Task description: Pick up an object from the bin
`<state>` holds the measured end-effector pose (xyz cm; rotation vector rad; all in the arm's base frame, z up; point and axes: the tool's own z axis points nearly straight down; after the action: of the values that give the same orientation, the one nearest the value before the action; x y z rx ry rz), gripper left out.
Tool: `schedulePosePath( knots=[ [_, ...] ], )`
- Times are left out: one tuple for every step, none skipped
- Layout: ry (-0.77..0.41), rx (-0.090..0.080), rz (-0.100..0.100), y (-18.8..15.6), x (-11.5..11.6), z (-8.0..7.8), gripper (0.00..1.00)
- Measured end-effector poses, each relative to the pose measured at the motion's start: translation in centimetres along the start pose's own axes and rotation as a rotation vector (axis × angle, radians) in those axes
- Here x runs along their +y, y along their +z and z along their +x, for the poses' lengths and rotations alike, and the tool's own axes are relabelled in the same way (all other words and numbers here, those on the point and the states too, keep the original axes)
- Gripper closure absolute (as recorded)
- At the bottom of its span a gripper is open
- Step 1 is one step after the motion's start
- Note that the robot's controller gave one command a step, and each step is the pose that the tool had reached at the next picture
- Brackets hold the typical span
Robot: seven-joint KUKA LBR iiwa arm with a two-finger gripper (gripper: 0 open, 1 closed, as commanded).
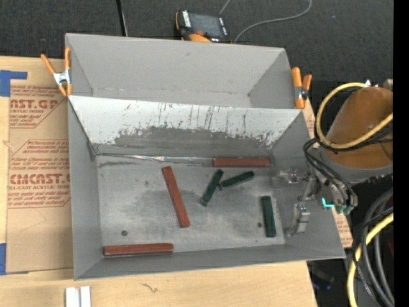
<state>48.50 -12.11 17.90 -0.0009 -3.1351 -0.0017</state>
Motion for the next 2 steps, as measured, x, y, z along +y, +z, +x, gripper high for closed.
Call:
schedulePosePath(
  knots=[
    [-0.277, -0.002, 0.0, 11.2, -1.4, -2.0, 0.0],
    [-0.918, -0.009, 0.003, 10.9, 1.6, -5.9, 0.0]
  ],
)
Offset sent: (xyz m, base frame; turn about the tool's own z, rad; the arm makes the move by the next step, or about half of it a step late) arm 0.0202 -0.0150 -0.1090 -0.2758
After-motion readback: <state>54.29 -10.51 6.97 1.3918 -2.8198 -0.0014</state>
